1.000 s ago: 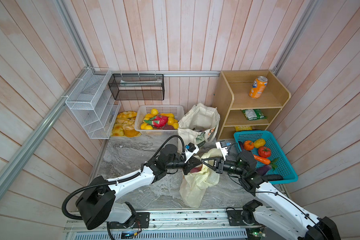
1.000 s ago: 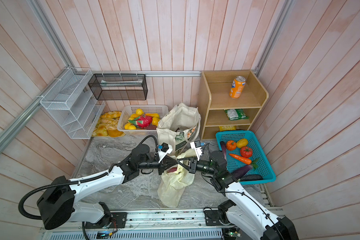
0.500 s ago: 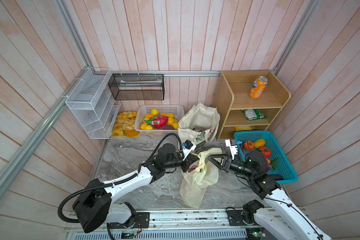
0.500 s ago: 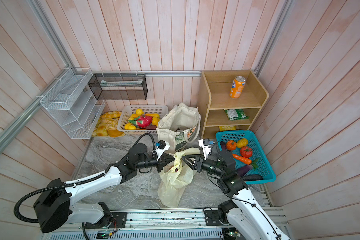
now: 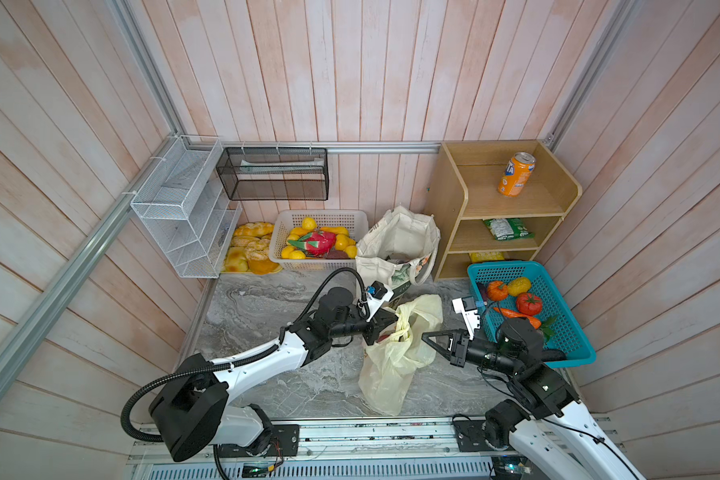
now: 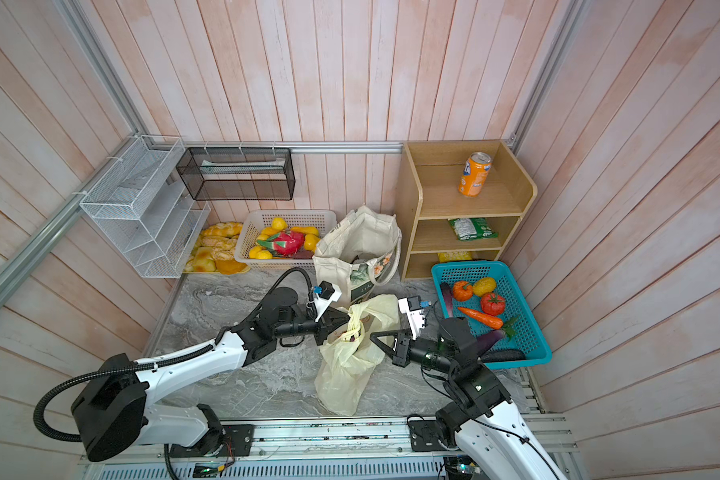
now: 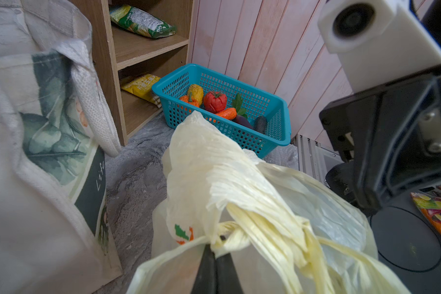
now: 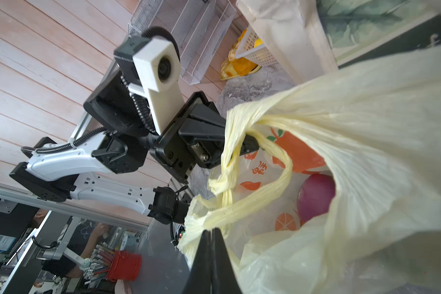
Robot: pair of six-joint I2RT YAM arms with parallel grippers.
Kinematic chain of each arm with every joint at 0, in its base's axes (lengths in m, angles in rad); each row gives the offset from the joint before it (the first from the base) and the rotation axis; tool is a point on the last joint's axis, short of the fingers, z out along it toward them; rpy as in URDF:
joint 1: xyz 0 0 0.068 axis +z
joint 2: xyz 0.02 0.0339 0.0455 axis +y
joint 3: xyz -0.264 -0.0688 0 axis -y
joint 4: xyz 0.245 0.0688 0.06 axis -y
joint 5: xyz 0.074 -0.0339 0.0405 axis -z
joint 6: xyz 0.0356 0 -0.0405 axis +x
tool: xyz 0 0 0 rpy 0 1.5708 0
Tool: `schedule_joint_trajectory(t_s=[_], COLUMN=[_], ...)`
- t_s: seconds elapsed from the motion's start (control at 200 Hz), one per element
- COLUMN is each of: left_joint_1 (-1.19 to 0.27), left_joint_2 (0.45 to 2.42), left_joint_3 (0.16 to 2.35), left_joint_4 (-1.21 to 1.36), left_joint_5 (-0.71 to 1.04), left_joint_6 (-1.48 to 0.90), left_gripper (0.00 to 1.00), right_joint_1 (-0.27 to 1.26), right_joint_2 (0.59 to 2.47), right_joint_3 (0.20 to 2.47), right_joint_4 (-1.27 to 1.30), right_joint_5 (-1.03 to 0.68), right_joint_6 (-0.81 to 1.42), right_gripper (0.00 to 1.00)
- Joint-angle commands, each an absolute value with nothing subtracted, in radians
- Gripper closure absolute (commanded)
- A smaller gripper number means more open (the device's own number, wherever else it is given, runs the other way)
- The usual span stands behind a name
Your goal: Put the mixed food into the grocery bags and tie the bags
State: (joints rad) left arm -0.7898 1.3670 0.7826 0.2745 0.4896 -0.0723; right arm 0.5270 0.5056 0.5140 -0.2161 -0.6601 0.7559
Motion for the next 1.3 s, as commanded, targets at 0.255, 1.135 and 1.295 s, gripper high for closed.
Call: schedule_joint_trajectory(t_s=[0.255,1.135,1.295], left_joint_1=[-0.787,-0.756,-0.710], left_joint_2=[1.381,1.323,1.281], left_joint_3=[0.811,0.816,0.787], left_joint_4=[0.262,0.220,0.219], left_joint_5=[0.498,0.477,0.497], left_joint_6=[-0.071,-0.112,-0.120], left_gripper=[1.00,1.00,1.00], right_joint_1=[0.713,0.603,0.388], right_joint_2=[0.601,0.654,0.593], right_joint_3=[0.440,0.539,0.584], right_joint_4=[-0.058,-0.129,-0.209], right_joint_5=[-0.519,-0.455,-0.592], right_joint_6=[0.819,0.747,0.714], right_gripper=[0.68,1.00,1.00])
